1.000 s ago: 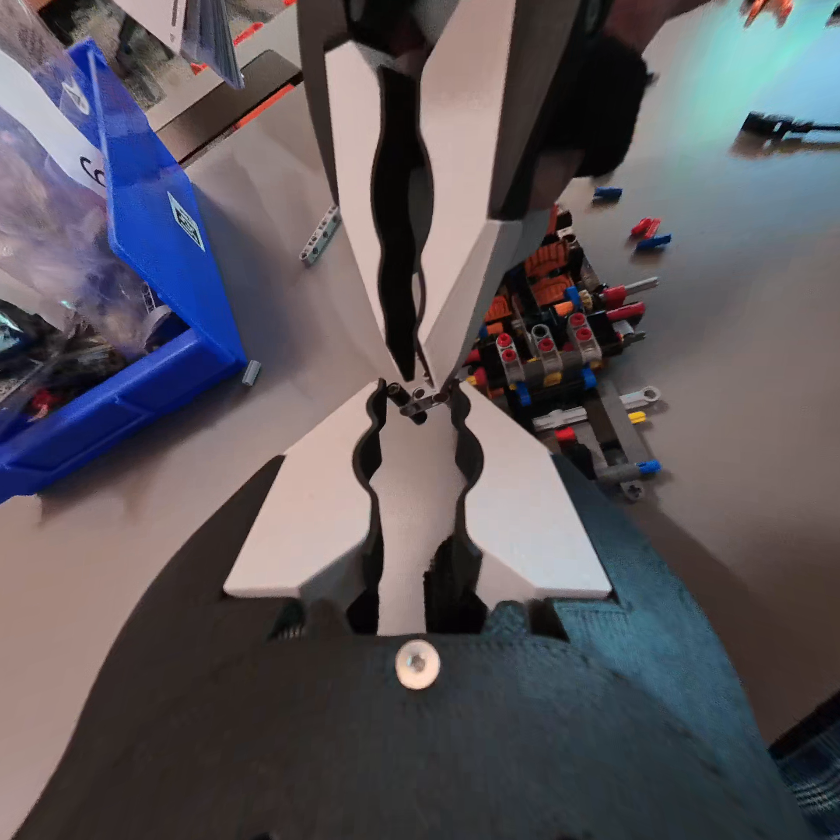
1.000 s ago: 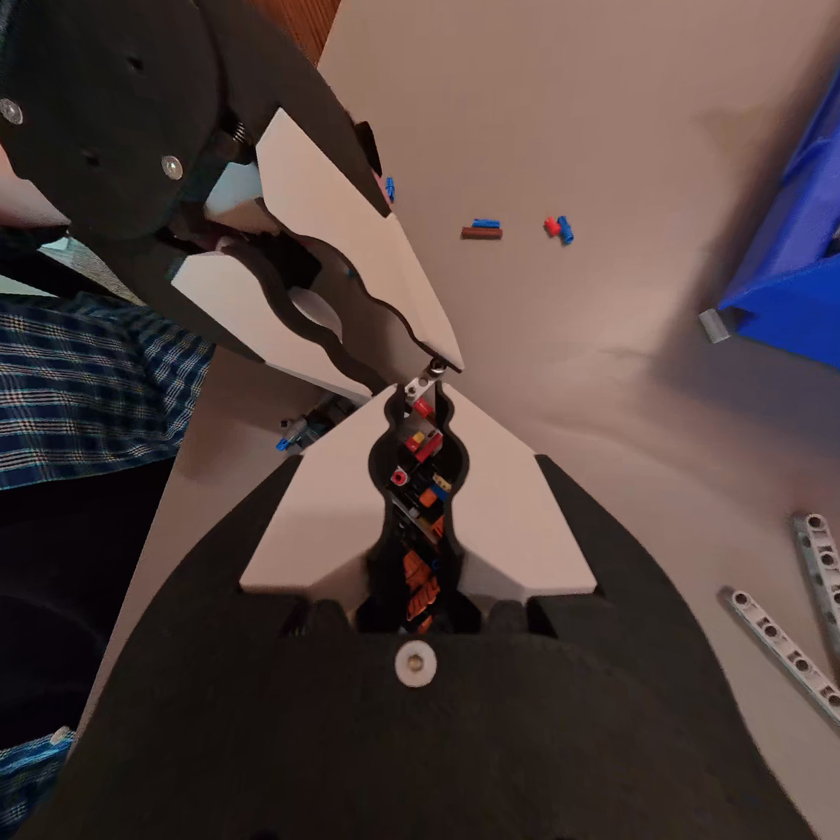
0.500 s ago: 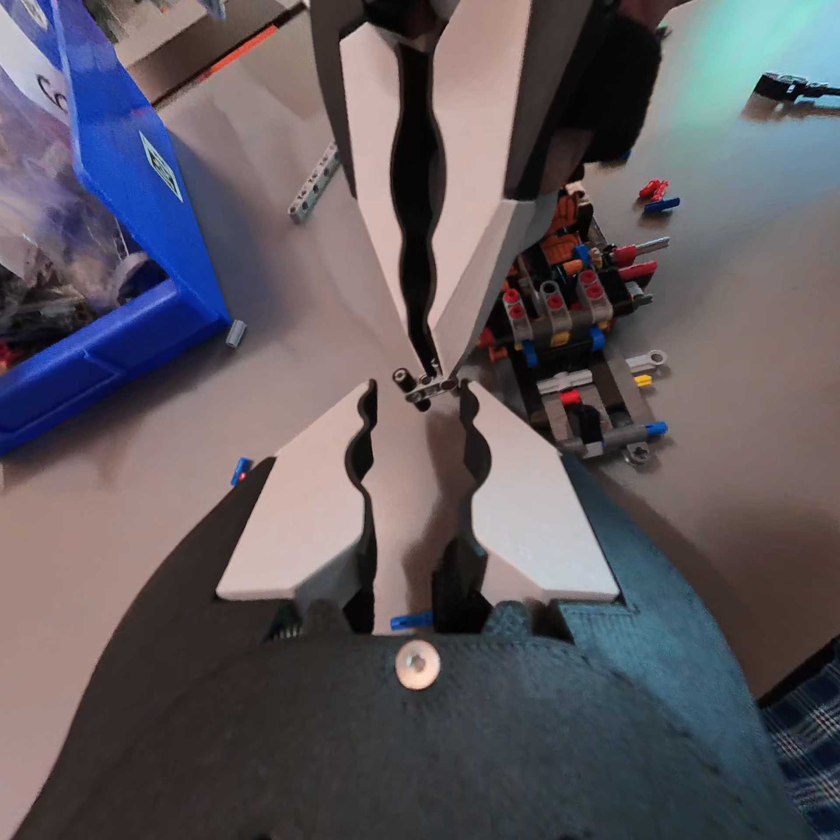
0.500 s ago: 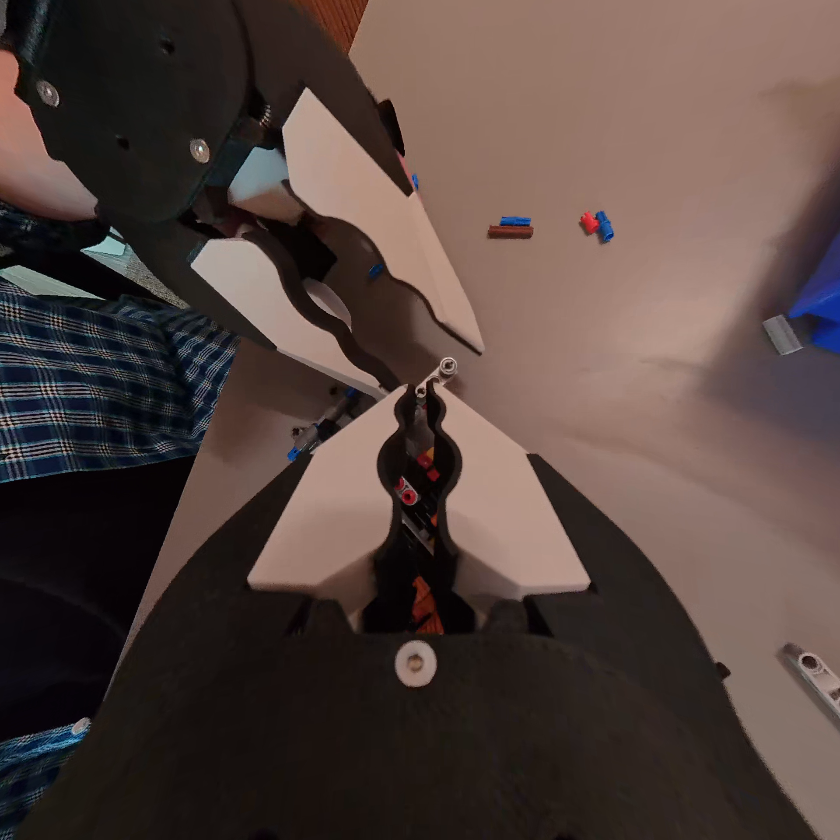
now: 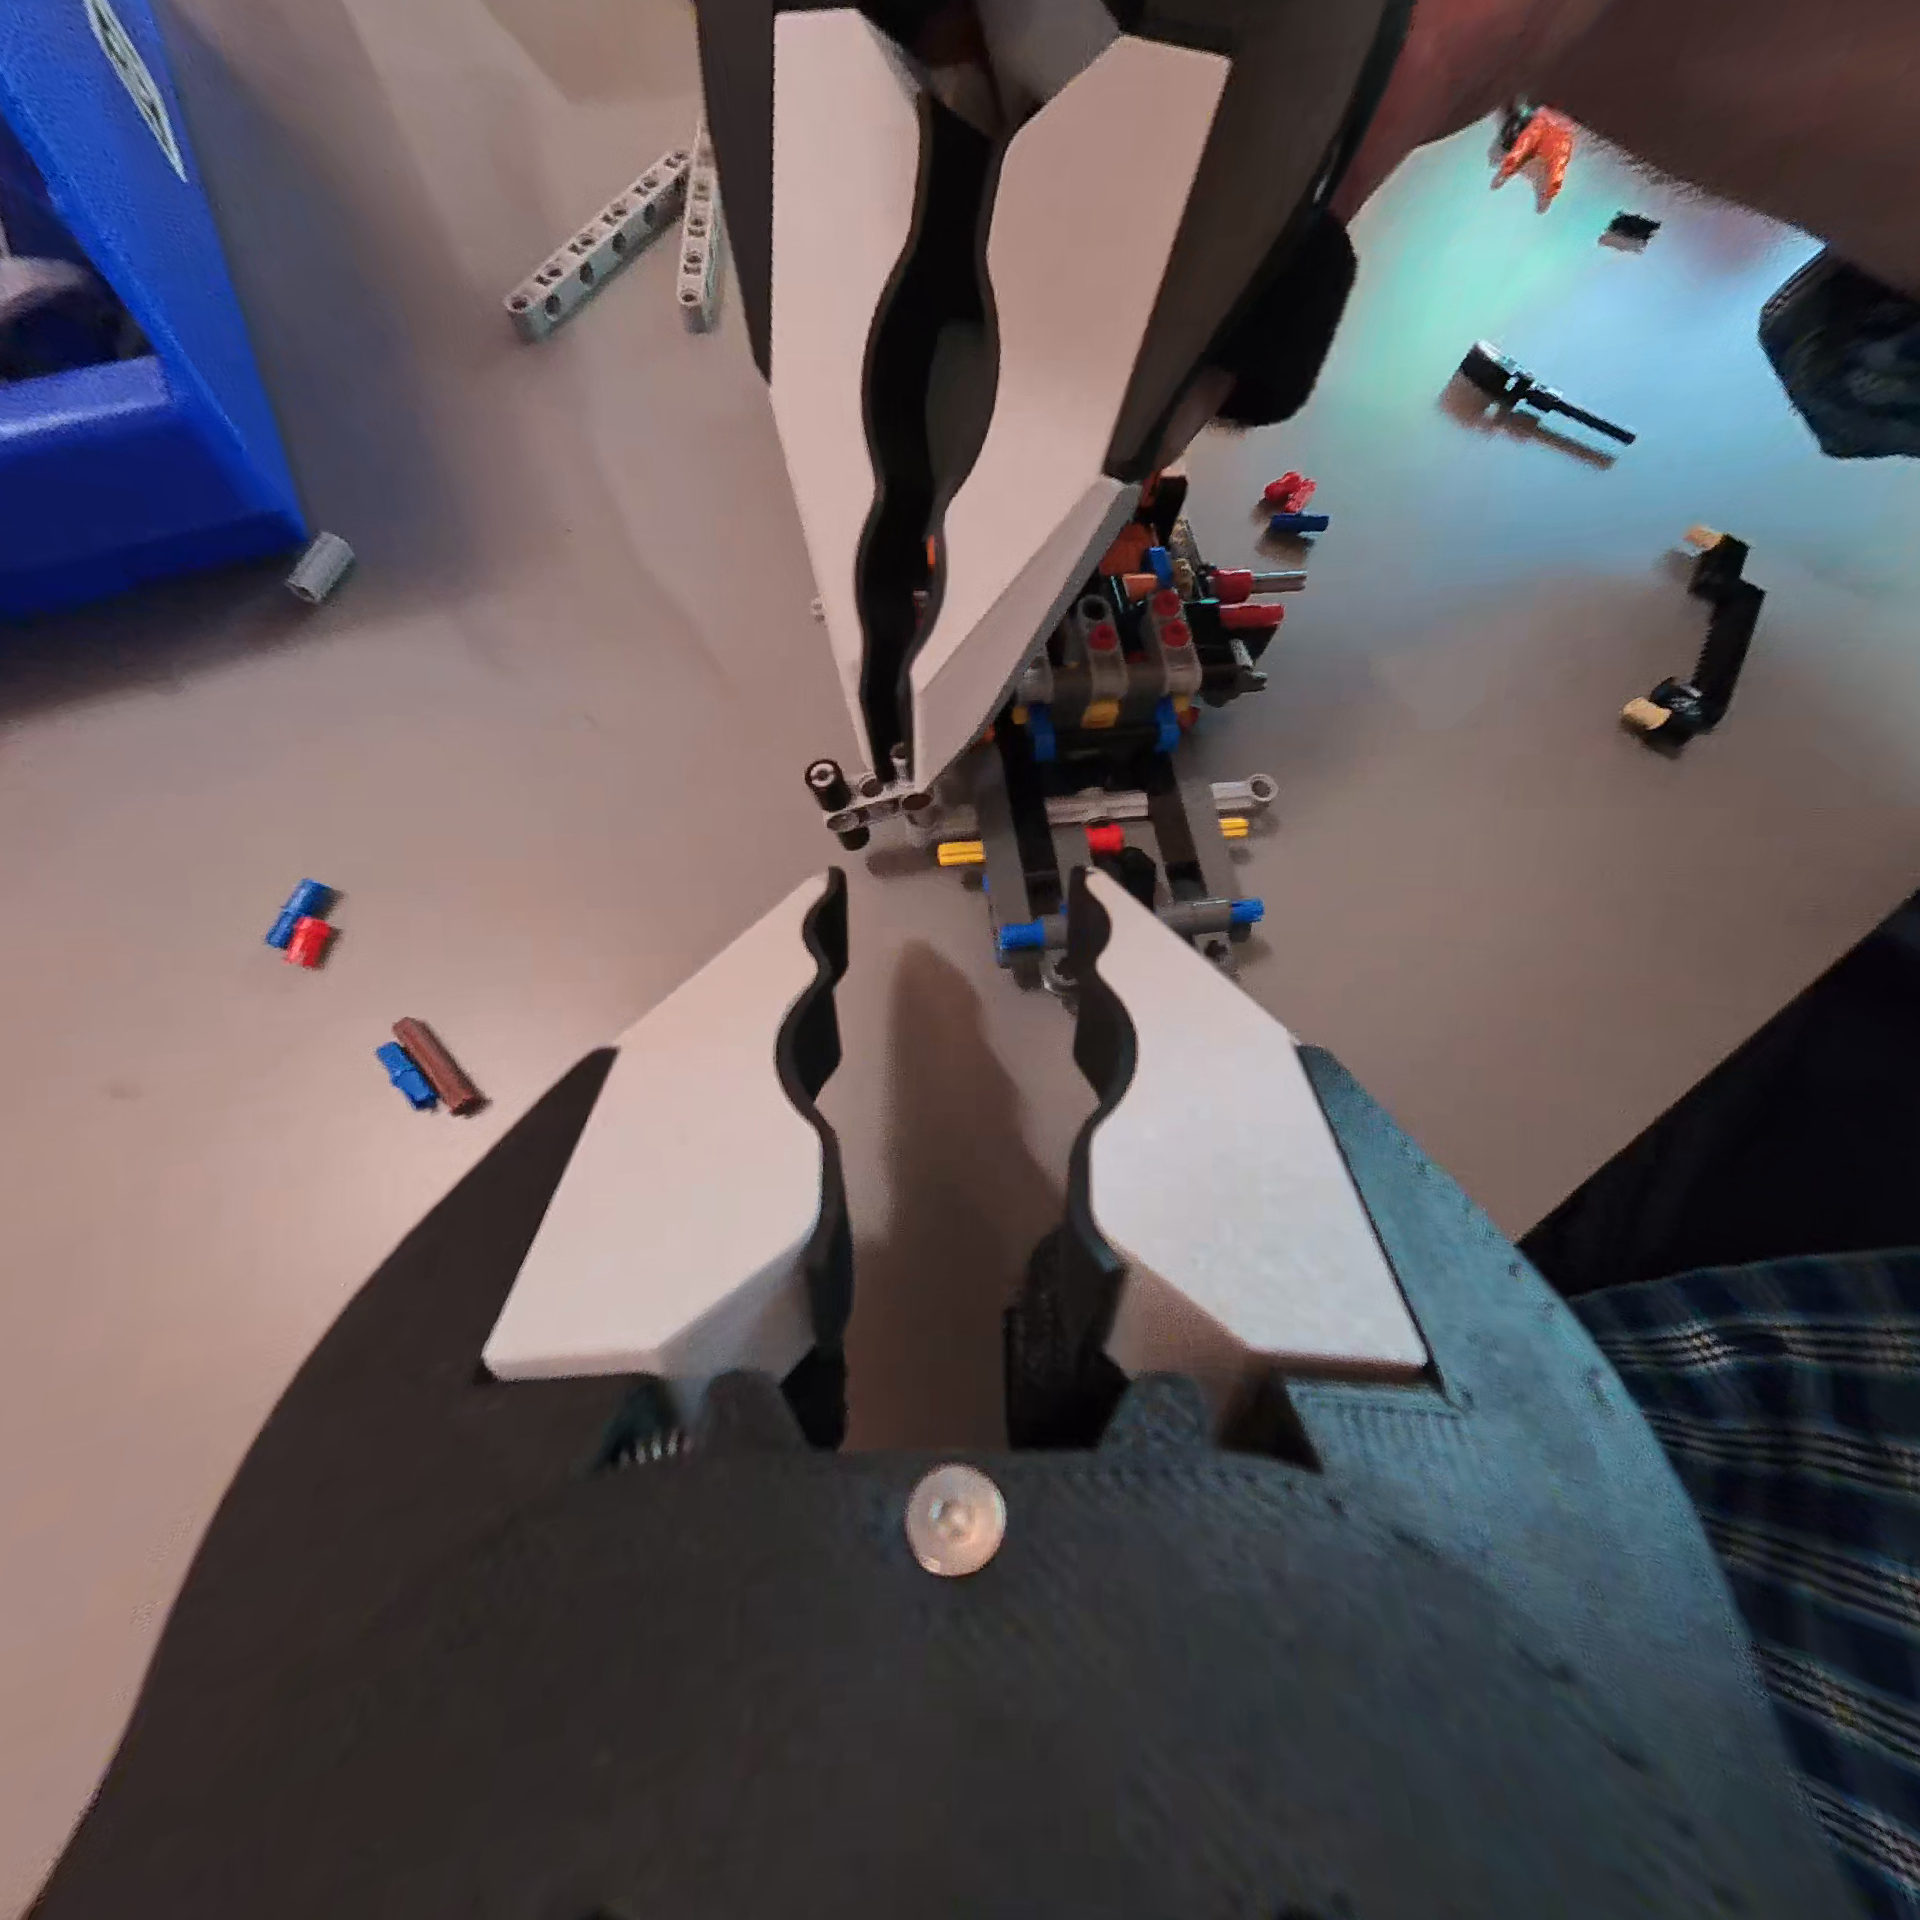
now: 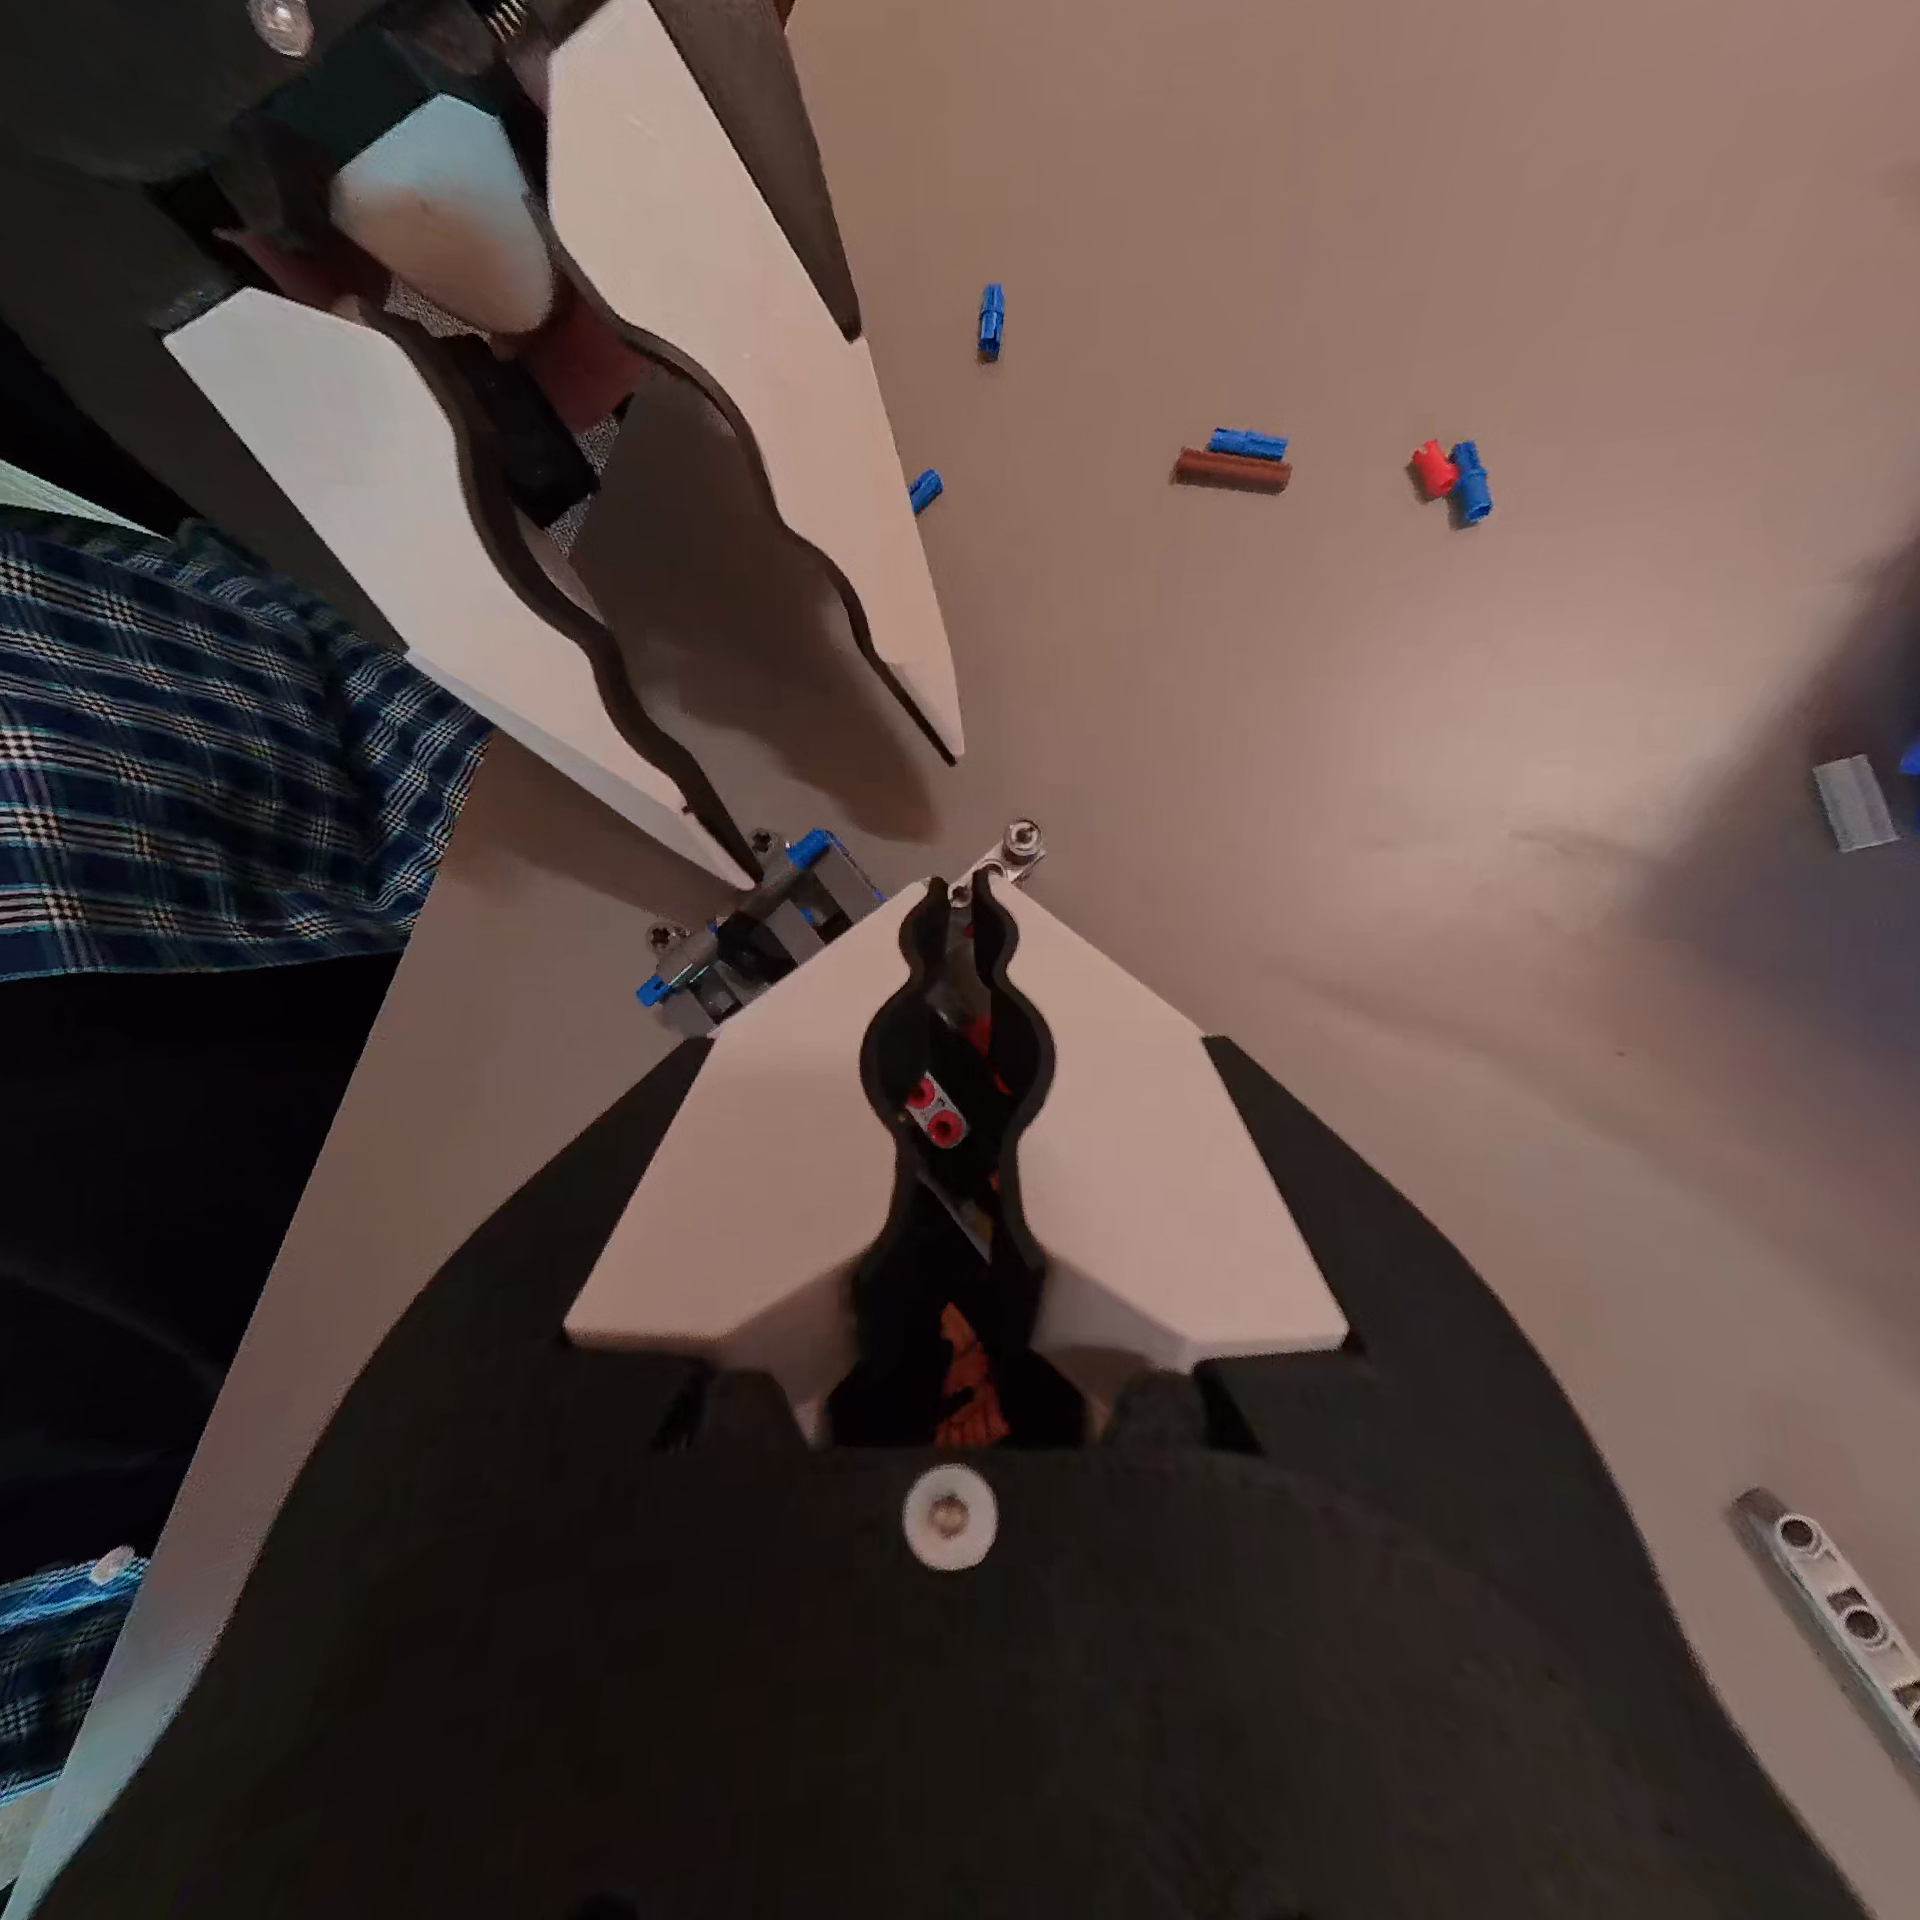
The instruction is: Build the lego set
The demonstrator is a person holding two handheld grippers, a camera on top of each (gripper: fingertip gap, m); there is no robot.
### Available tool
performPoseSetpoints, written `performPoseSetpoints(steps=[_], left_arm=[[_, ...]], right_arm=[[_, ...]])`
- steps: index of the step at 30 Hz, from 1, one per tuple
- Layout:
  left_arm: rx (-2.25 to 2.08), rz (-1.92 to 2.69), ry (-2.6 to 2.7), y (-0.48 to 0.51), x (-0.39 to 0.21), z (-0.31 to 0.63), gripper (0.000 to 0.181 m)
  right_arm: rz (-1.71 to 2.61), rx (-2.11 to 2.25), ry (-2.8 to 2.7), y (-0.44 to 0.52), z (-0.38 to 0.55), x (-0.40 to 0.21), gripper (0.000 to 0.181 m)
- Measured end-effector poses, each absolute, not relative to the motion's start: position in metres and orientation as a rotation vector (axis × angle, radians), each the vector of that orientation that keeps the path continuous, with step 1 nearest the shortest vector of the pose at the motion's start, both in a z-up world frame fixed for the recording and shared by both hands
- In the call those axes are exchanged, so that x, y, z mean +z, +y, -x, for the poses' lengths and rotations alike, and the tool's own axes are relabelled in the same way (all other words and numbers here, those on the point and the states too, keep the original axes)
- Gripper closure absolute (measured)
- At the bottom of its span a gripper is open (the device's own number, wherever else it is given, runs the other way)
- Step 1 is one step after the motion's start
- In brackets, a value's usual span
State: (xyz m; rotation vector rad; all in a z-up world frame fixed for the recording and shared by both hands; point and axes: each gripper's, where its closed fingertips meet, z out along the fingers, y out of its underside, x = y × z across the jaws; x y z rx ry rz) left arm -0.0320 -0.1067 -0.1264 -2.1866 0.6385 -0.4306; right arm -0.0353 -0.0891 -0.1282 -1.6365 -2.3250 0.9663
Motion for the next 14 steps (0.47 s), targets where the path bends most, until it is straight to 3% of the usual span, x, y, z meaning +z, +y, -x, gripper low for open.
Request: performPoseSetpoints(steps=[1, 14], left_arm=[[-0.457, 2.192, 0.627, -0.107, -0.128, 0.031, 0.139], [-0.816, 2.192, 0.45, -0.112, -0.129, 0.019, 0.14]], right_arm=[[1.637, 0.969, -2.322, -0.089, 0.035, -0.128, 0.179], [1.625, 0.981, -2.298, -0.089, 0.034, -0.128, 0.179]])
